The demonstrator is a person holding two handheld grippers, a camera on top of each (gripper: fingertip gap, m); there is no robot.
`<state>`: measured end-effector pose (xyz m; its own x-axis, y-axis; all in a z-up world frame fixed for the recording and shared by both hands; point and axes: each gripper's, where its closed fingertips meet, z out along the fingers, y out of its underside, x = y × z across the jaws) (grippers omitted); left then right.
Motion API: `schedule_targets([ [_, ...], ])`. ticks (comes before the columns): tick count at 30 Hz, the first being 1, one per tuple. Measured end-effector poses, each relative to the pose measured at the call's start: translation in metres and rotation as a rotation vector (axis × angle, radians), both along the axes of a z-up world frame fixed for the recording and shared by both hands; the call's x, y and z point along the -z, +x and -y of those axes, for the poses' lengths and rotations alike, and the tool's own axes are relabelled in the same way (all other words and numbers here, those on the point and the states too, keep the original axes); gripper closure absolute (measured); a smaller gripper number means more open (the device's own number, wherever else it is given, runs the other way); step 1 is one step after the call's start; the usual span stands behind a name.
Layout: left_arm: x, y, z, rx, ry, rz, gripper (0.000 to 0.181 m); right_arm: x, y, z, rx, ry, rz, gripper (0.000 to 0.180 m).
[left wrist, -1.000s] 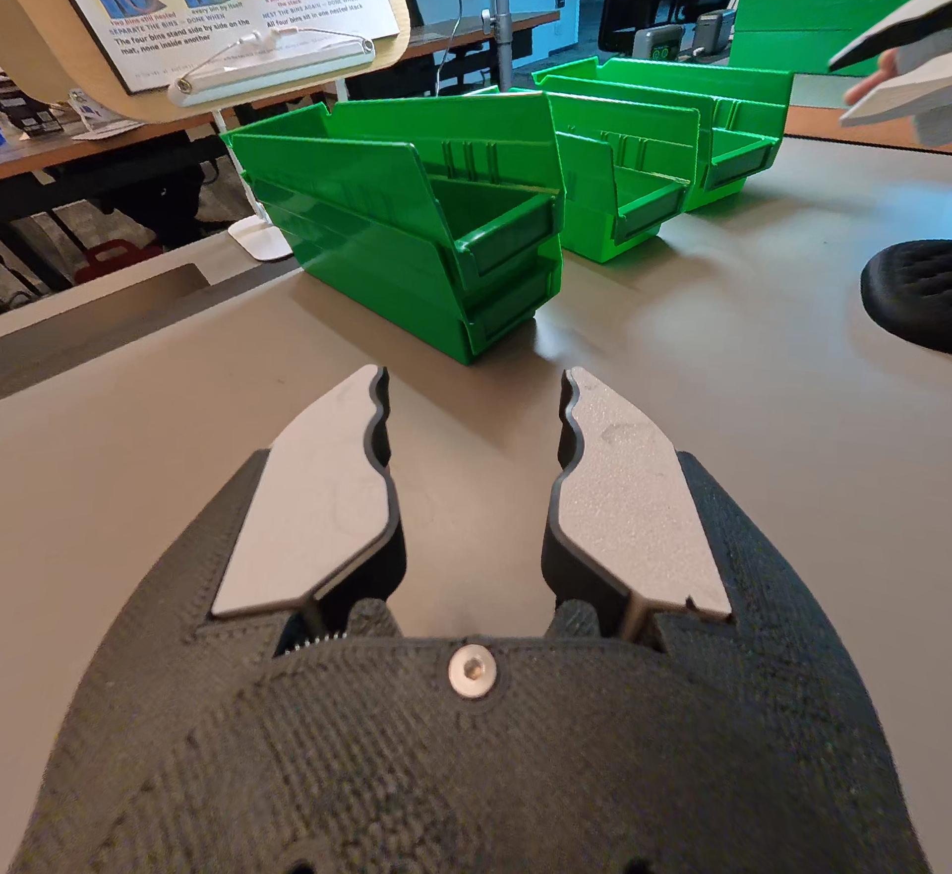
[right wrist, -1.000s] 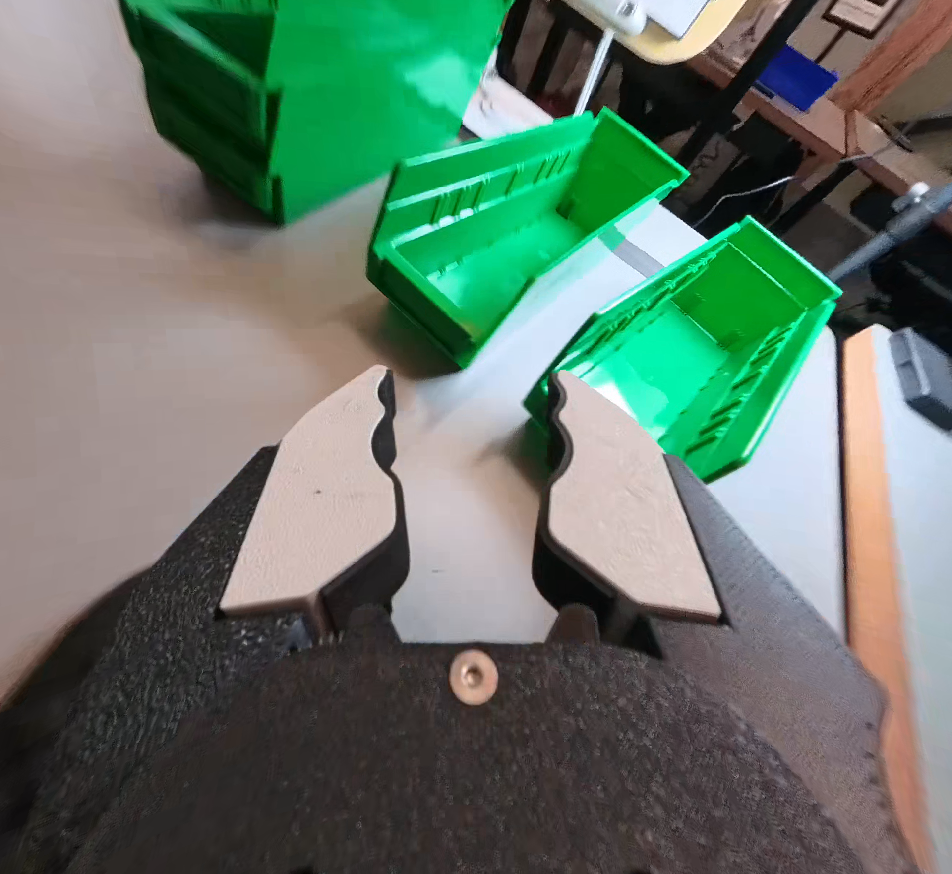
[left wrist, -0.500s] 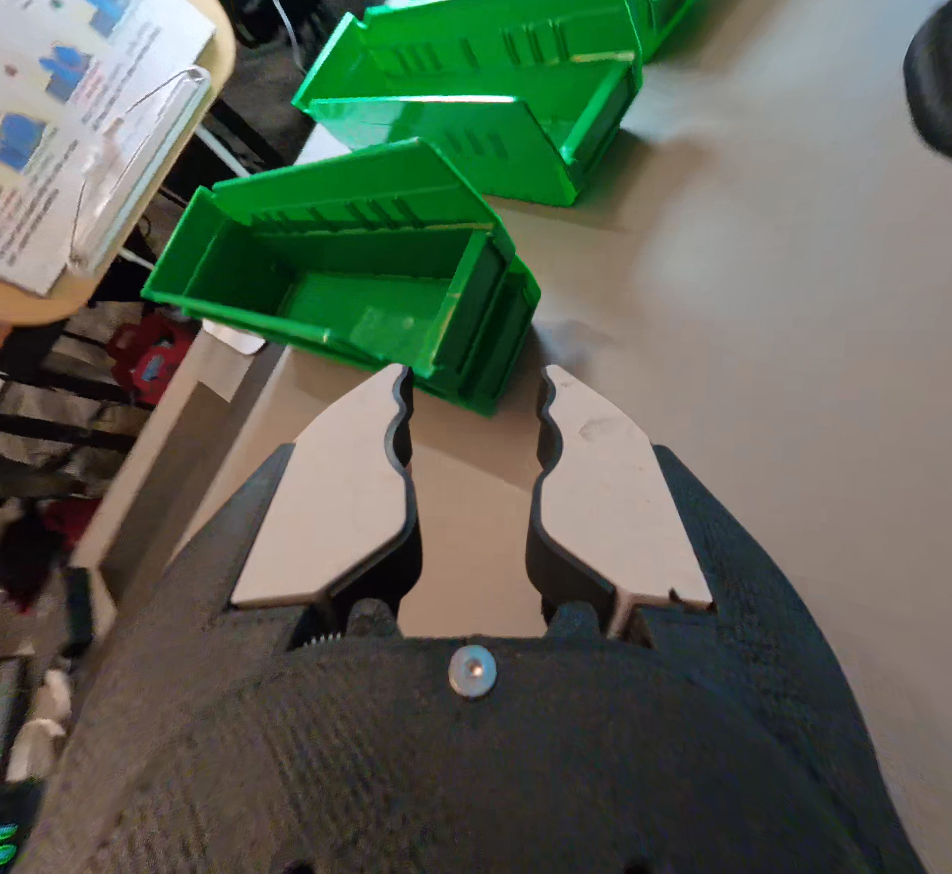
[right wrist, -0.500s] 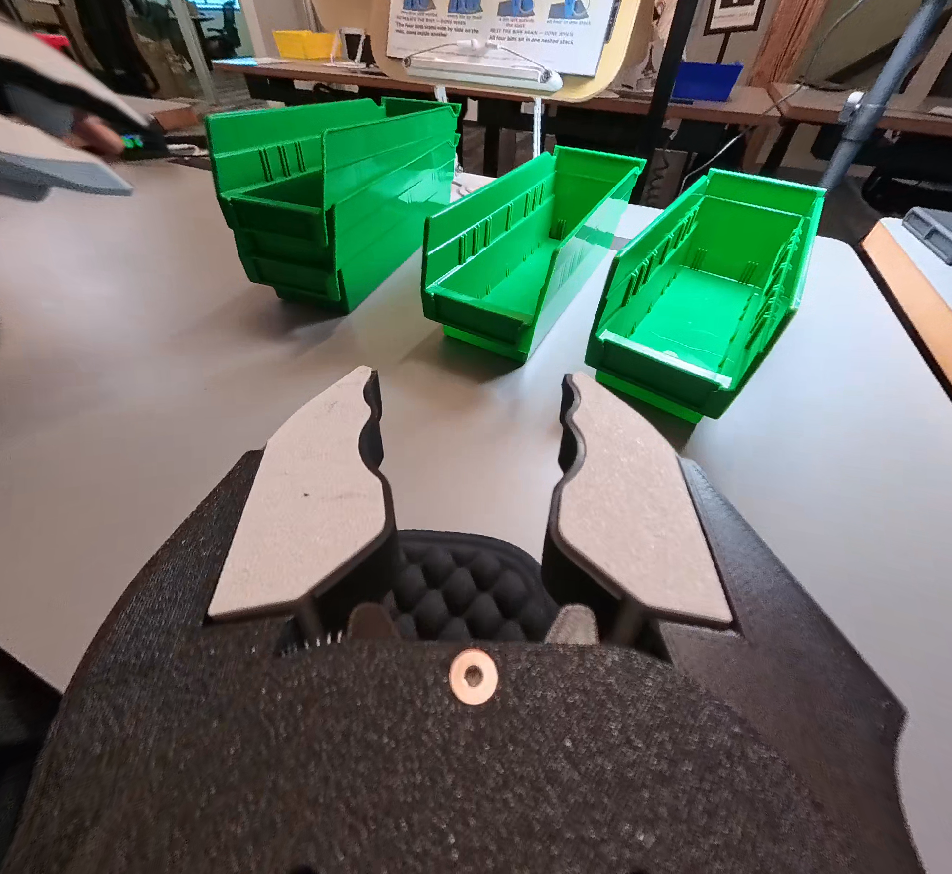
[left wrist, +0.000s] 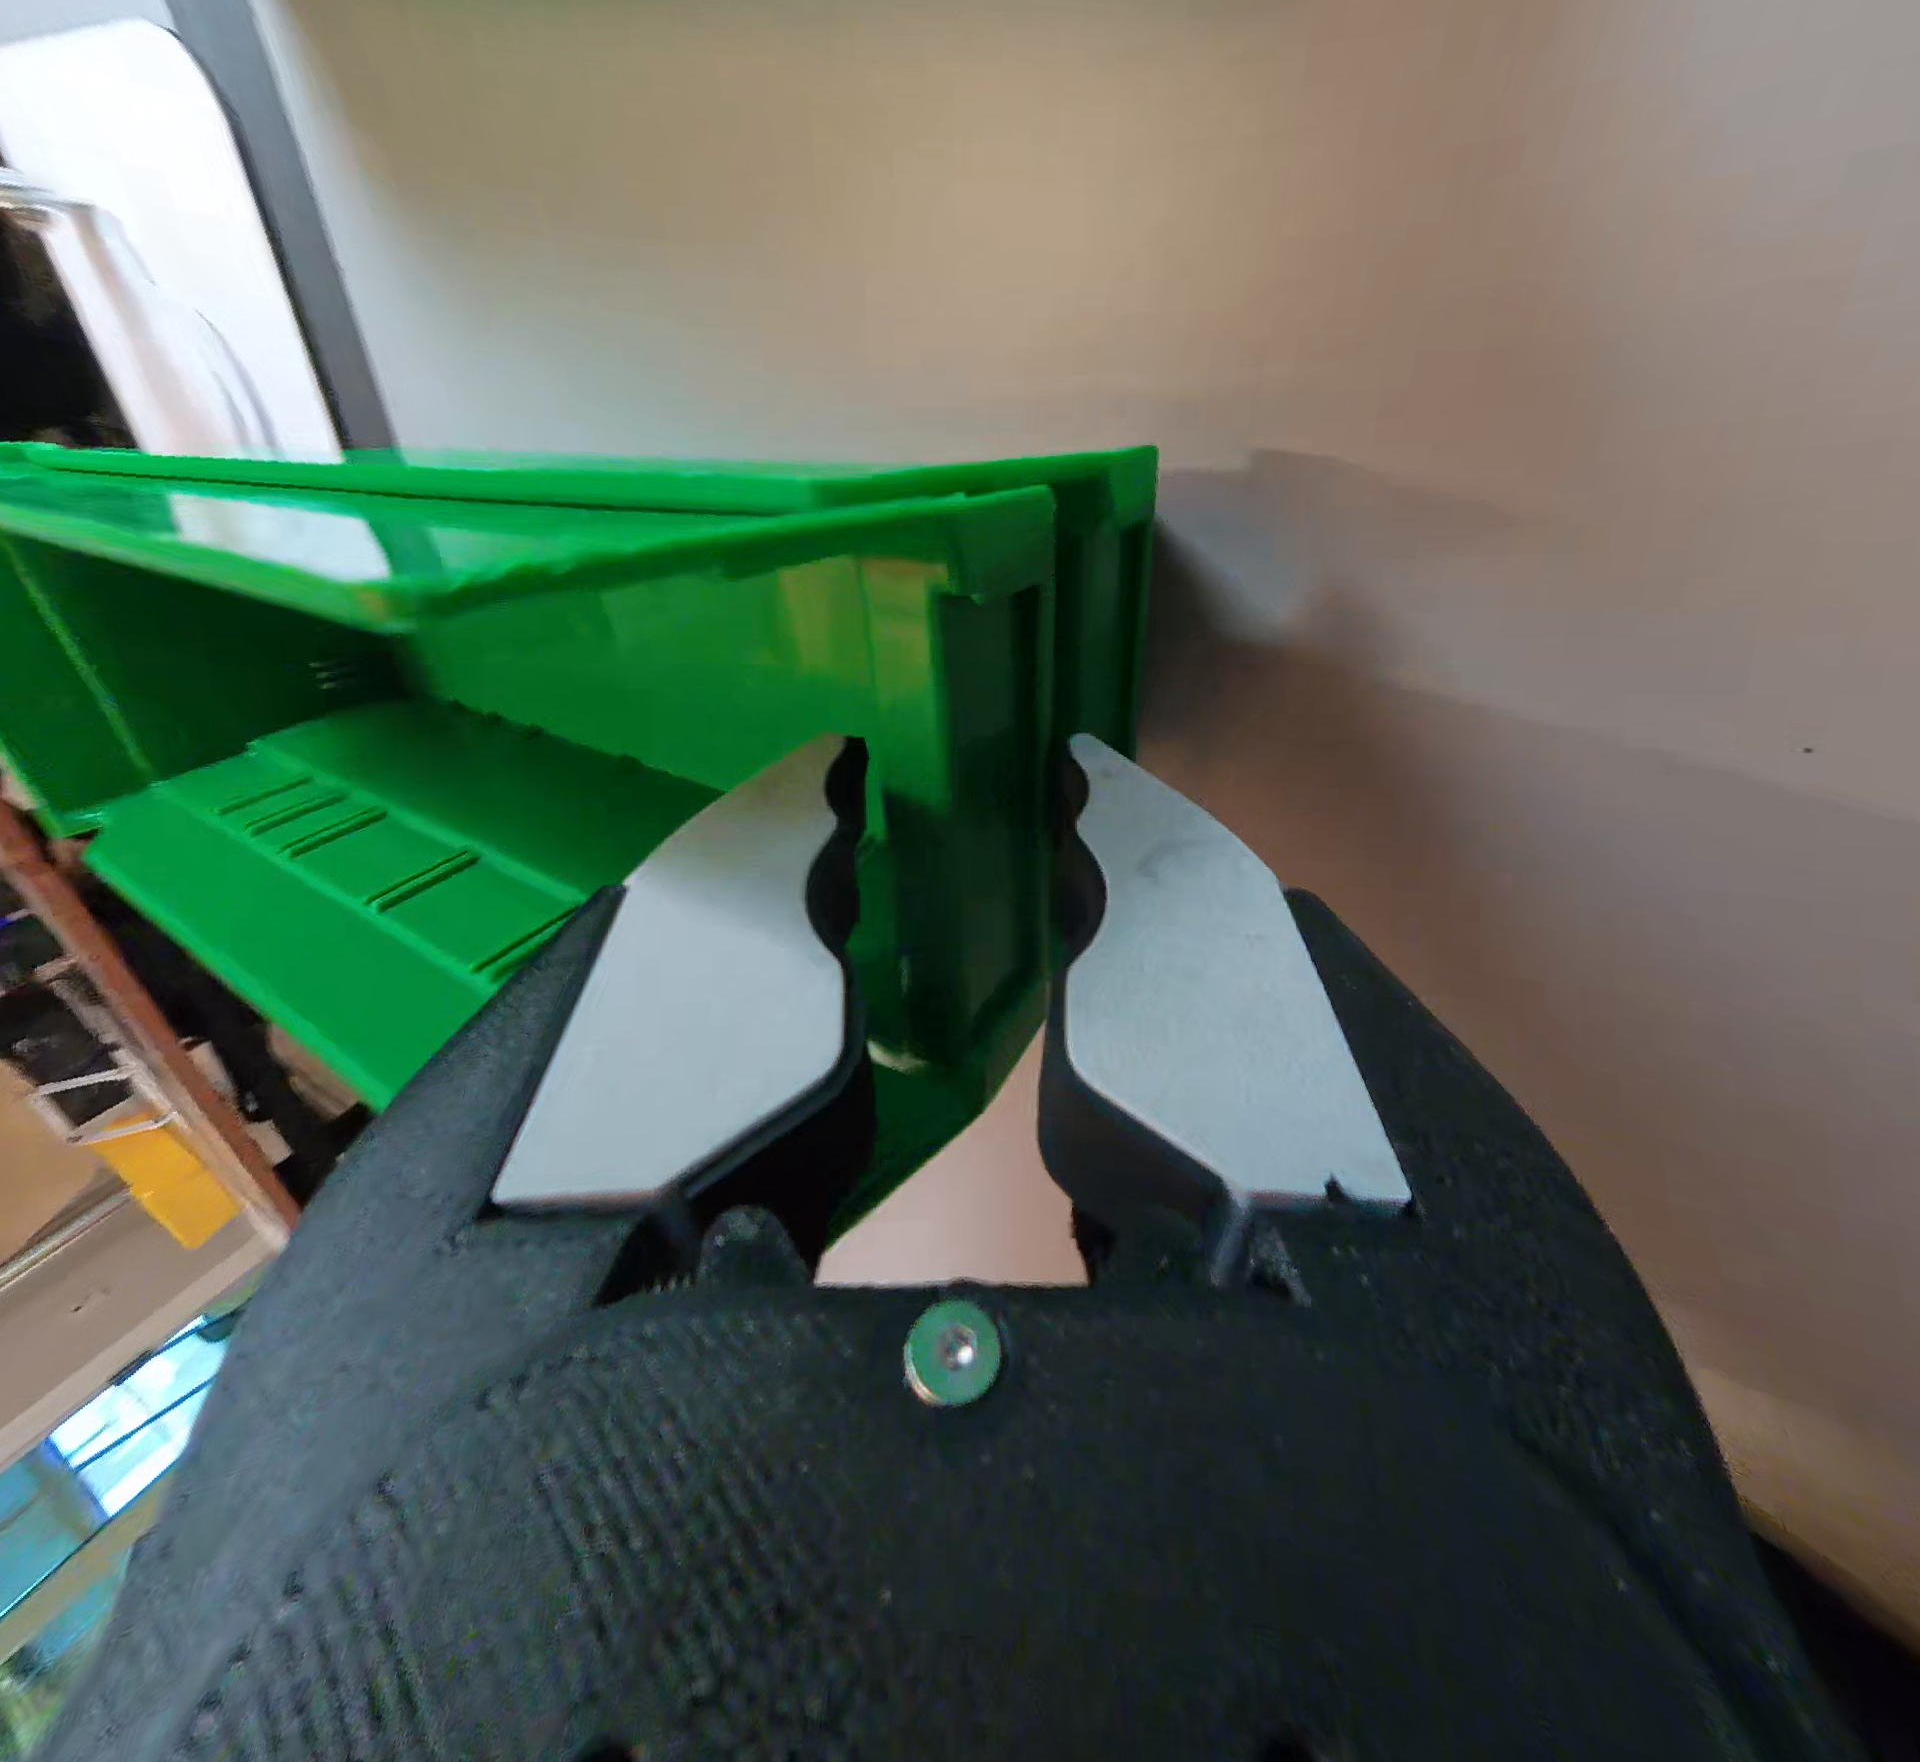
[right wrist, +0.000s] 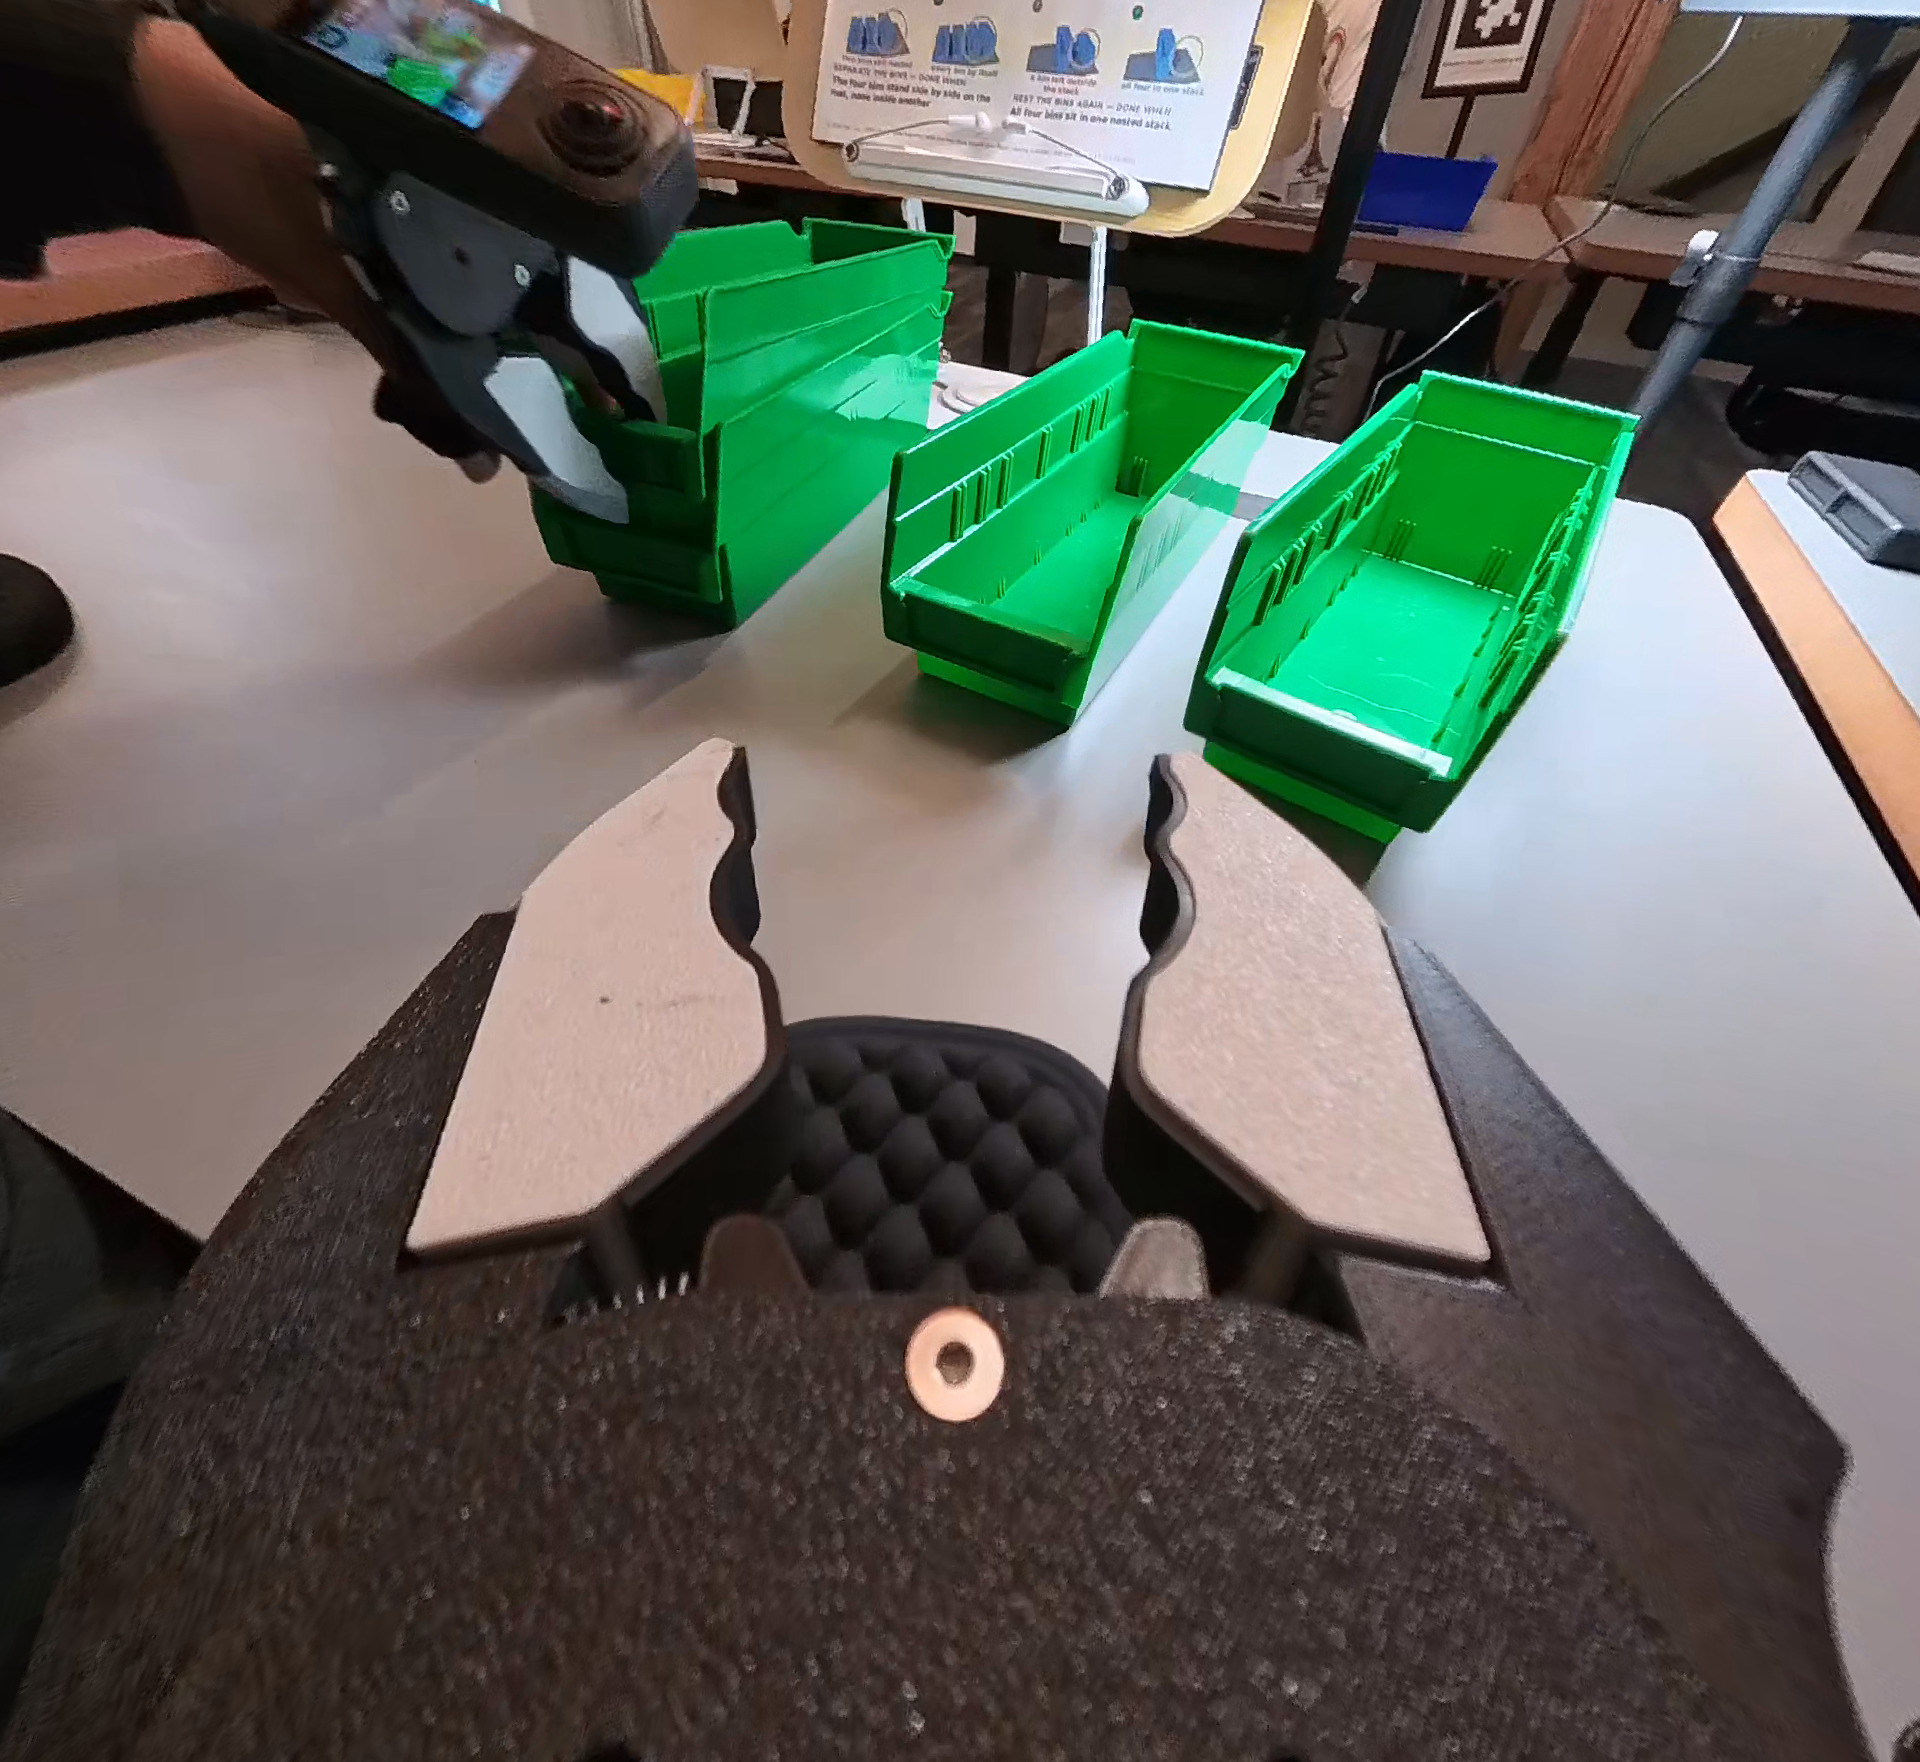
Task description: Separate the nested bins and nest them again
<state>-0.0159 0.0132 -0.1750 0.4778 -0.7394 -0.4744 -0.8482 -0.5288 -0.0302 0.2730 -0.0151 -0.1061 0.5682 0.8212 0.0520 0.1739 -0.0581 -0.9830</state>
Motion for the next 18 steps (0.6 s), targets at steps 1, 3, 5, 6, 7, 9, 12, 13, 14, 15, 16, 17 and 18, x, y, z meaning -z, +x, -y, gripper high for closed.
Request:
schedule_targets([
  [1, 0.003, 0.001, 0.001, 0.001, -0.014, 0.018, 0.152, 0.0, 0.0, 0.002, -0.012, 0.003, -0.002, 0.107],
  [3, 0.003, 0.0, 0.0, 0.018, 0.004, 0.018, 0.153, 0.001, 0.002, 0.003, -0.025, 0.004, -0.006, 0.106],
  [5, 0.002, -0.003, 0.002, 0.035, 0.015, -0.003, 0.153, 0.002, 0.002, 0.005, -0.035, 0.007, -0.003, 0.105],
  [6, 0.001, -0.005, 0.003, 0.042, 0.019, -0.012, 0.153, 0.002, 0.001, 0.005, -0.039, 0.008, -0.001, 0.105],
  [7, 0.0, -0.007, 0.004, 0.046, 0.025, -0.018, 0.152, 0.003, 0.0, 0.005, -0.041, 0.006, 0.001, 0.105],
  [9, -0.006, -0.011, 0.005, 0.05, 0.04, -0.024, 0.152, 0.006, -0.002, 0.005, -0.047, 0.003, 0.002, 0.105],
  [12, -0.018, -0.014, 0.007, 0.057, 0.056, -0.016, 0.151, 0.008, -0.006, 0.006, -0.059, 0.0, 0.005, 0.105],
  [13, -0.021, -0.014, 0.007, 0.062, 0.066, -0.01, 0.151, 0.008, -0.007, 0.007, -0.064, 0.003, 0.006, 0.105],
  [14, -0.024, -0.013, 0.008, 0.063, 0.072, 0.001, 0.151, 0.007, -0.009, 0.008, -0.069, 0.005, 0.005, 0.105],
  [15, -0.026, -0.011, 0.009, 0.066, 0.071, 0.012, 0.151, 0.006, -0.01, 0.009, -0.076, 0.006, 0.004, 0.105],
  [16, -0.028, -0.01, 0.011, 0.074, 0.07, 0.016, 0.151, 0.005, -0.011, 0.011, -0.086, 0.007, 0.002, 0.105],
  [17, -0.031, -0.009, 0.011, 0.083, 0.078, 0.016, 0.151, 0.004, -0.012, 0.011, -0.091, 0.009, 0.002, 0.105],
  [18, -0.035, -0.008, 0.01, 0.091, 0.093, 0.018, 0.151, 0.004, -0.013, 0.012, -0.093, 0.012, 0.005, 0.105],
])
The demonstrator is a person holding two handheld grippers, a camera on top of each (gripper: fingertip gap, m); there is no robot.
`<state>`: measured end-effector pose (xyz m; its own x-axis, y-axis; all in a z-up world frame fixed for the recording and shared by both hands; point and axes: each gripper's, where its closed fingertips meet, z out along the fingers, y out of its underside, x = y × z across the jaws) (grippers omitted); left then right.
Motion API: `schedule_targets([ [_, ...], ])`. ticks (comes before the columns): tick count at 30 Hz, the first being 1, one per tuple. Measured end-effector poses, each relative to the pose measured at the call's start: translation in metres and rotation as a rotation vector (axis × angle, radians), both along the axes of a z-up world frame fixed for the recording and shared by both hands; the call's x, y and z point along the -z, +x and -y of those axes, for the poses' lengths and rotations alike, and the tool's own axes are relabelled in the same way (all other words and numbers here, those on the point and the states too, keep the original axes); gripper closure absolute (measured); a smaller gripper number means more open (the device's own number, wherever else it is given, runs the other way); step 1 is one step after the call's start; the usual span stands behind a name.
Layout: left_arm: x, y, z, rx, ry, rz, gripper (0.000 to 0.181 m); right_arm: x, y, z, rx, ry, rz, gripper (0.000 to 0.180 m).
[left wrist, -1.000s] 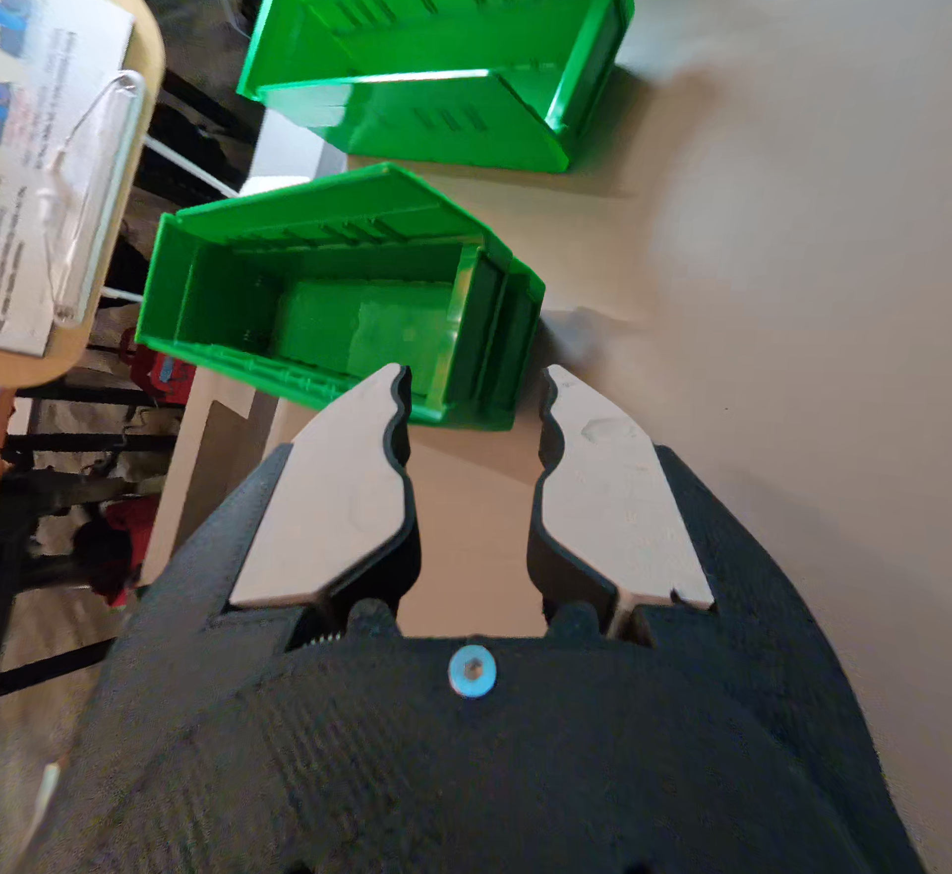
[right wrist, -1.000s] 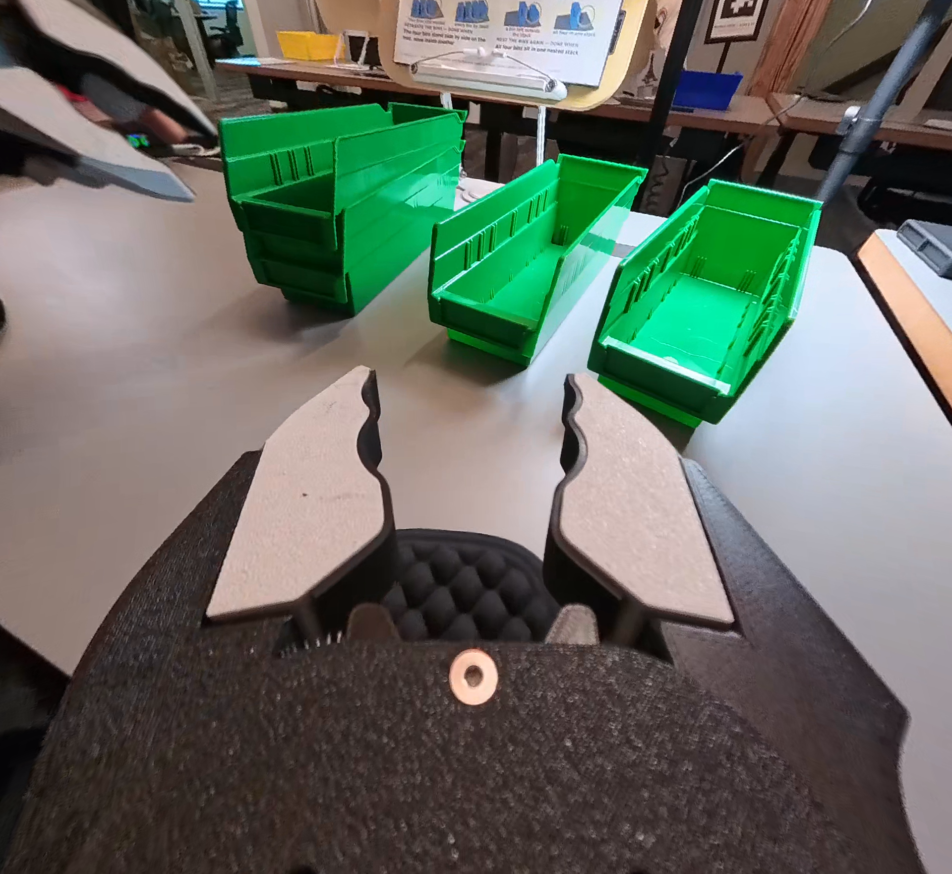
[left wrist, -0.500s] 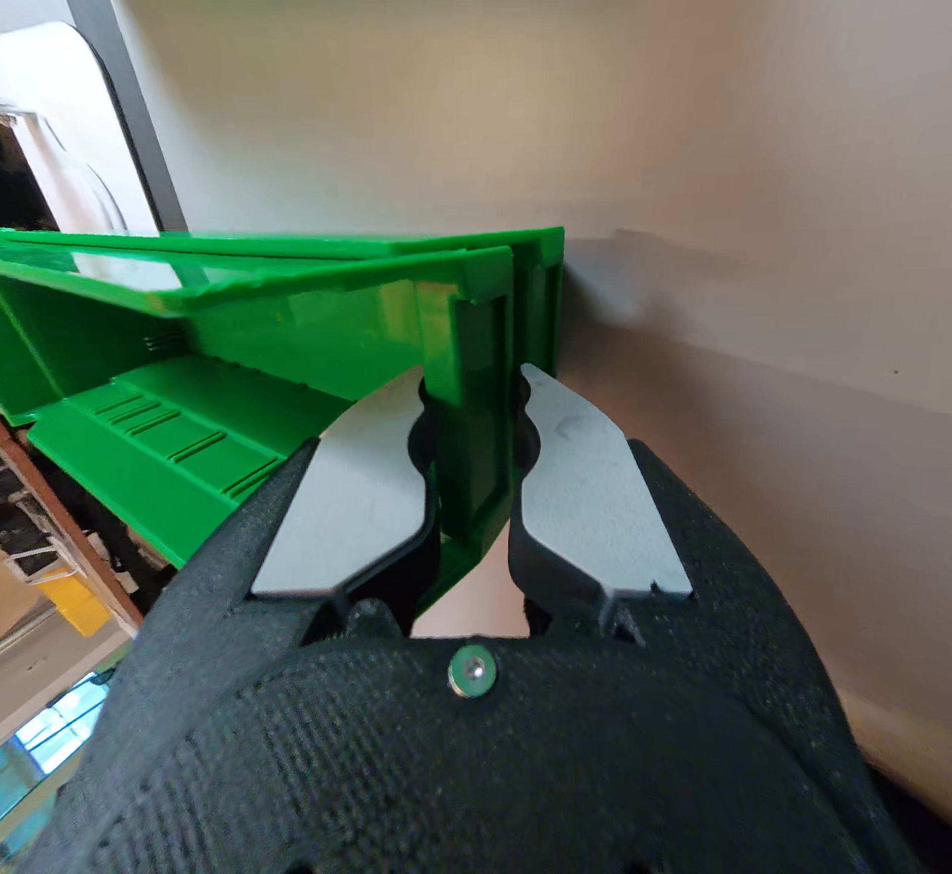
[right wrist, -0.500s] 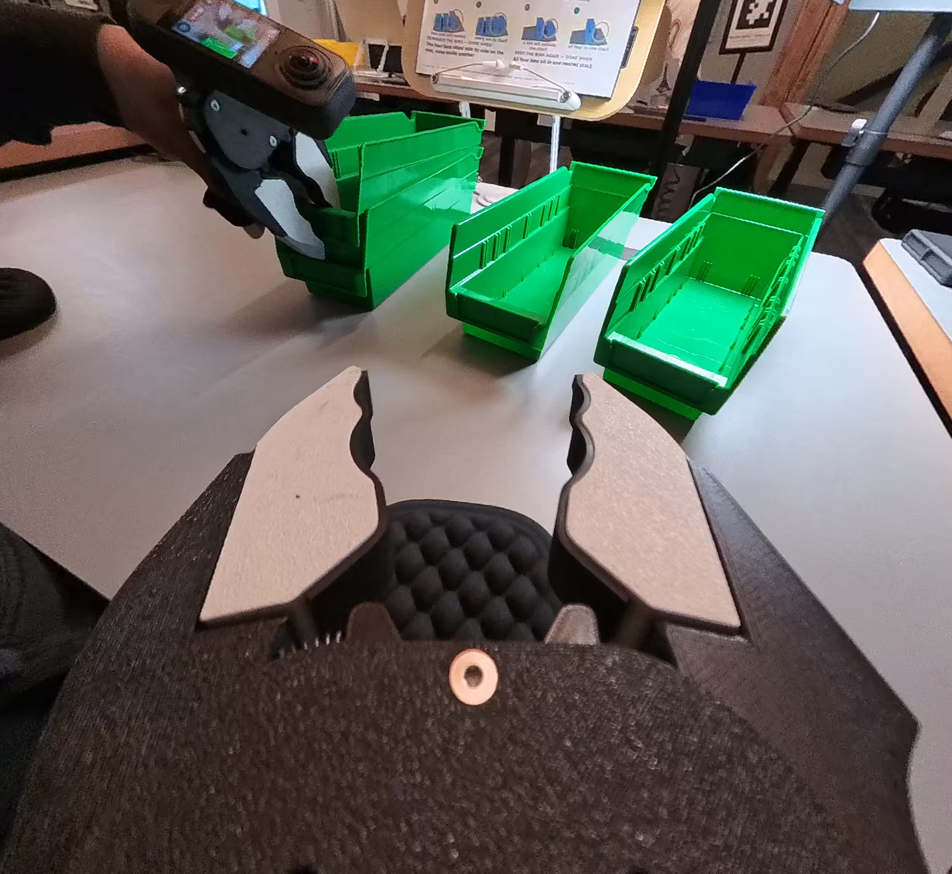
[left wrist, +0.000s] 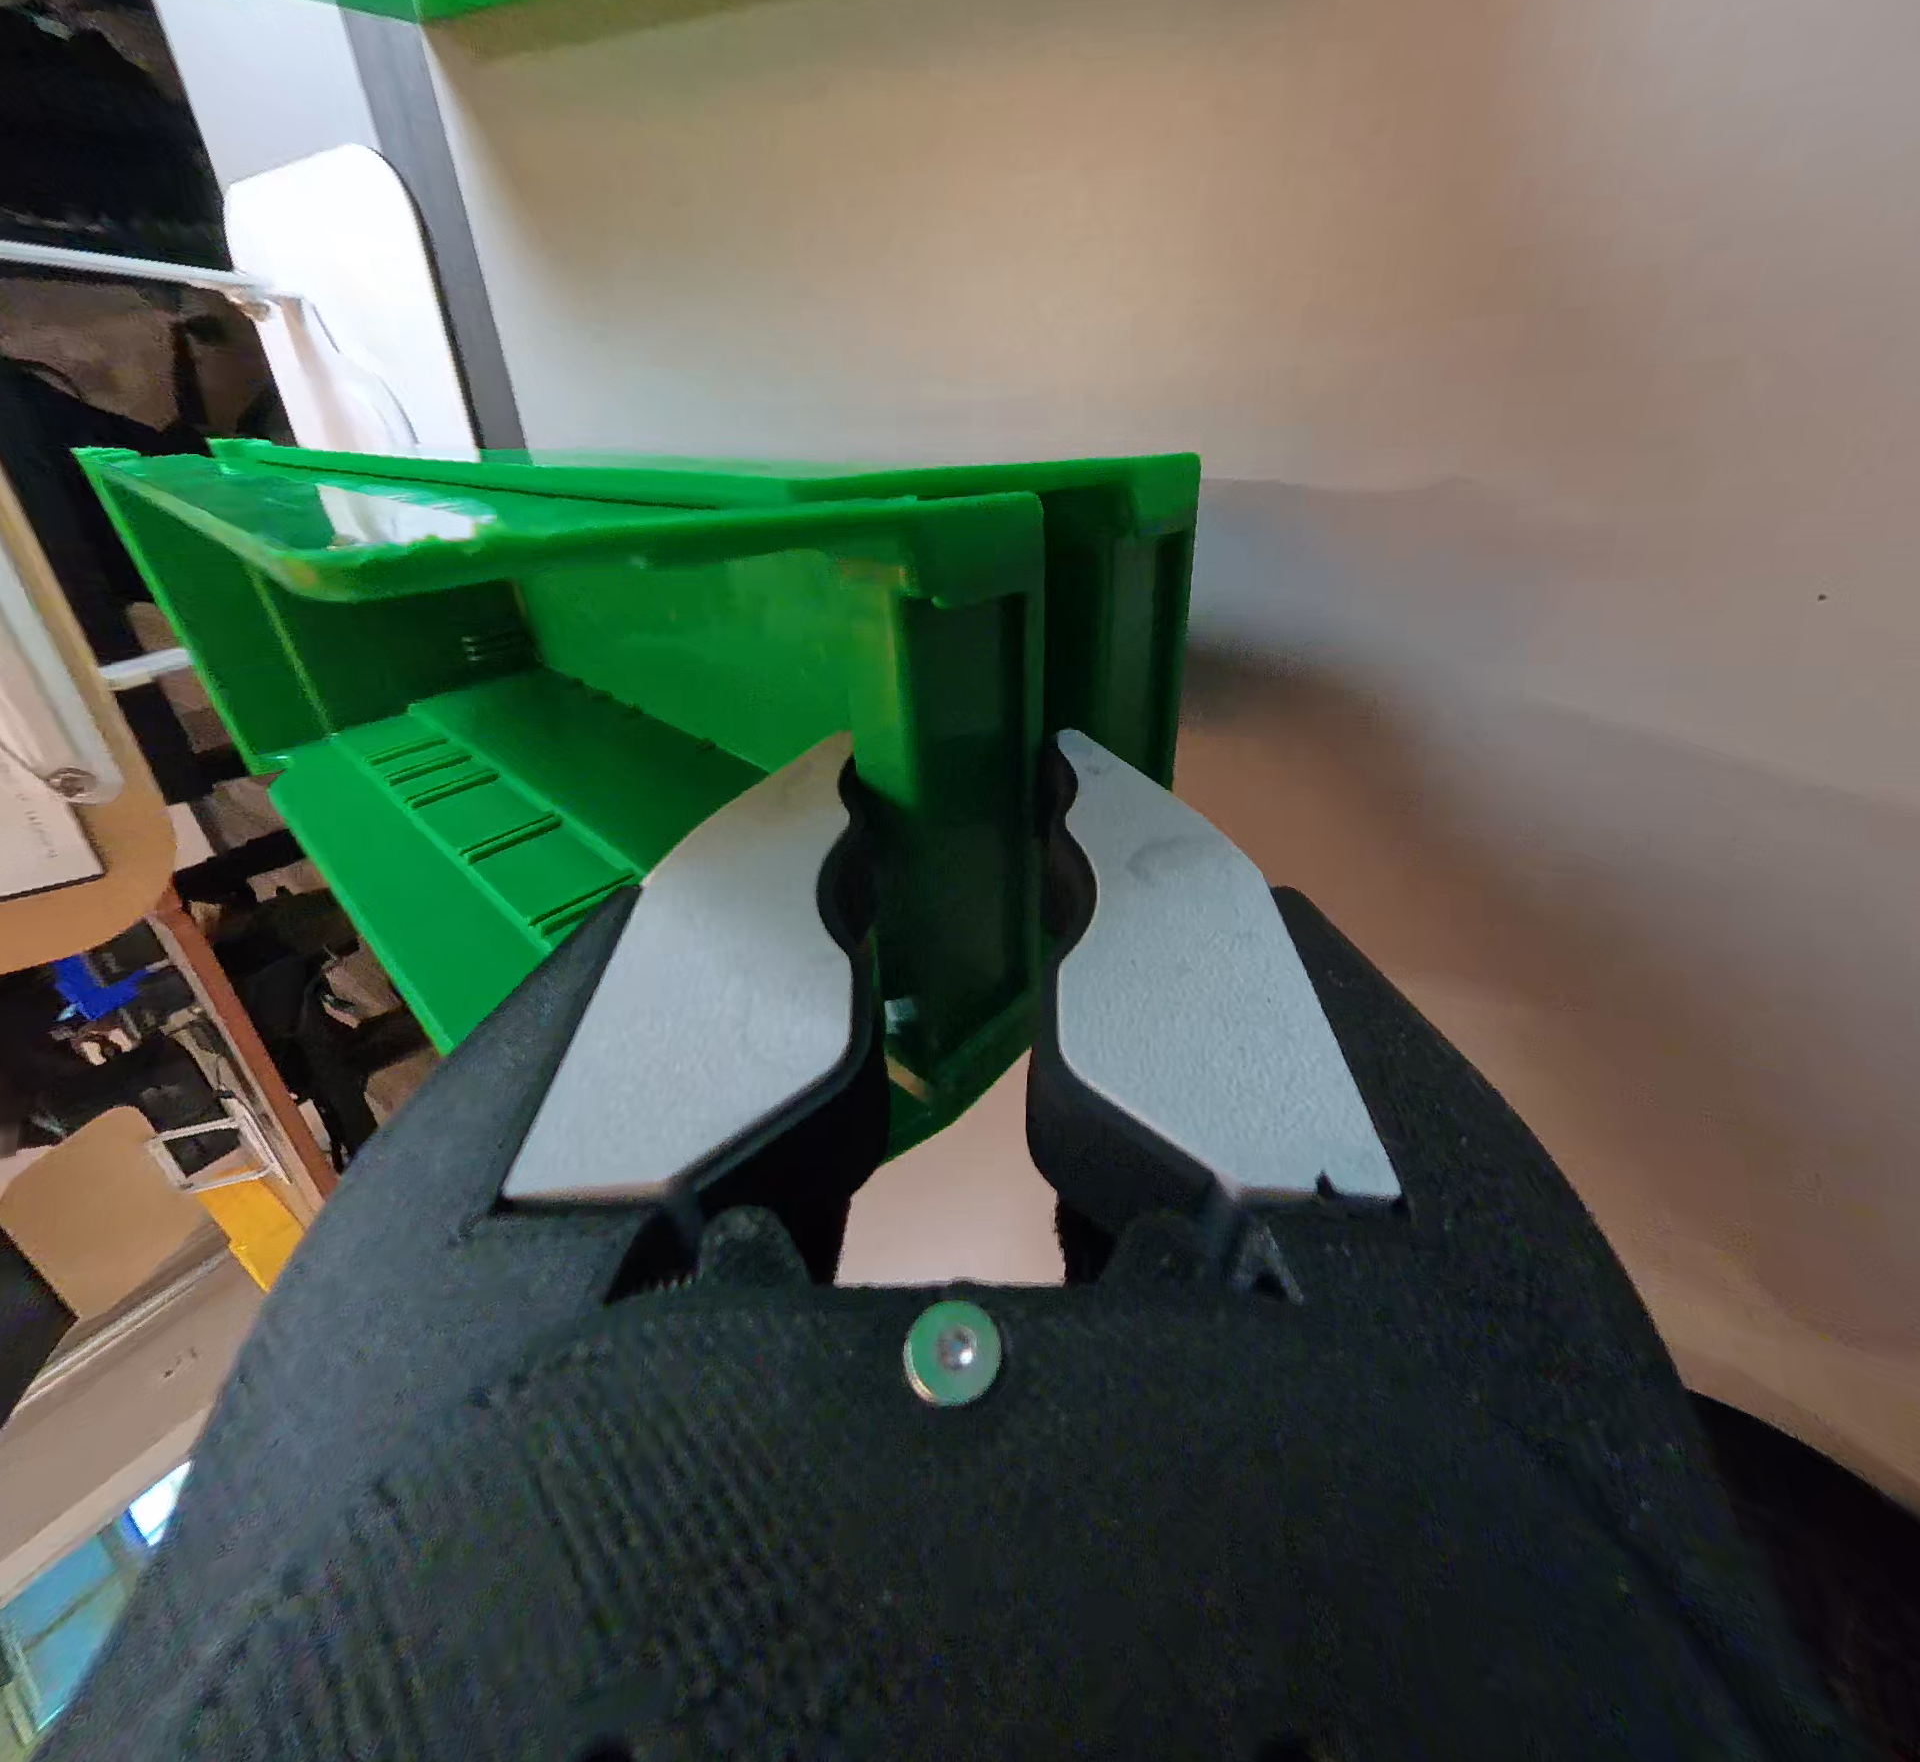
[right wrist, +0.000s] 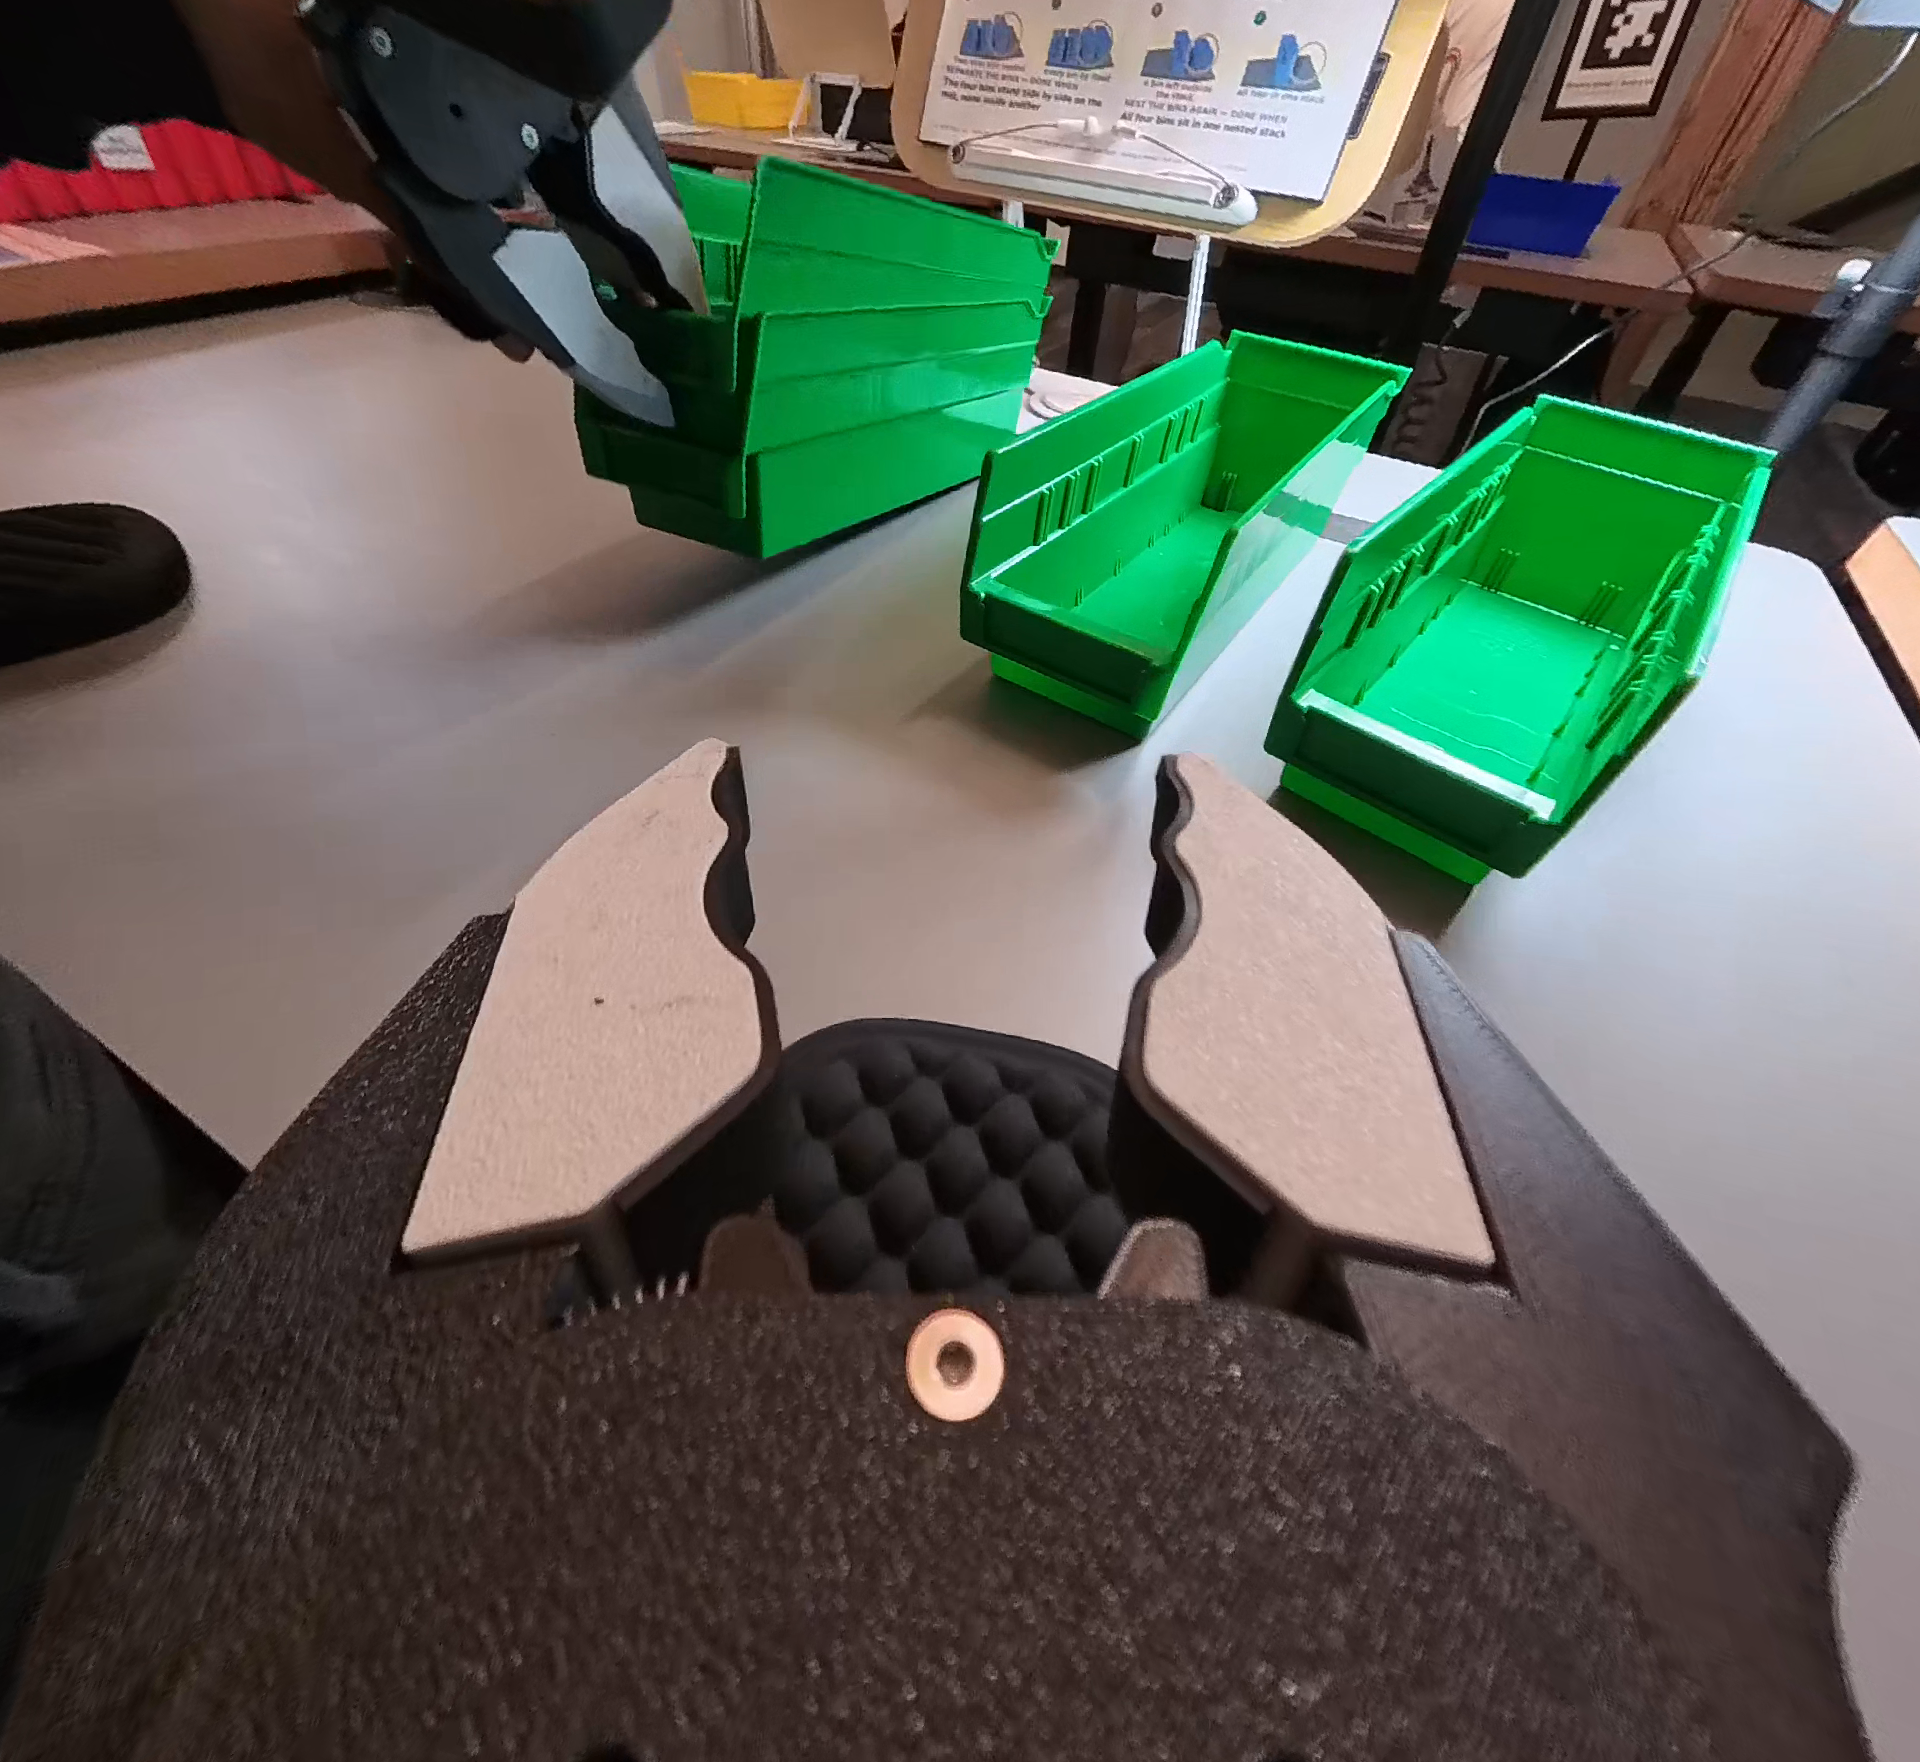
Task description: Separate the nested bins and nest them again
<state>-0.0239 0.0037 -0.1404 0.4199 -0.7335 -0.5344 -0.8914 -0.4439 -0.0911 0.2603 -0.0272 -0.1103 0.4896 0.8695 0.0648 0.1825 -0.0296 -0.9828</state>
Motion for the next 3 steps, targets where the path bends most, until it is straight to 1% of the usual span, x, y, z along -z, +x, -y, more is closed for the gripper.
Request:
schedule_targets([
  [3, -0.017, 0.005, -0.007, -0.005, 0.044, 0.076, 0.151, 0.0, -0.001, 0.001, -0.009, 0.002, 0.003, 0.105],
])
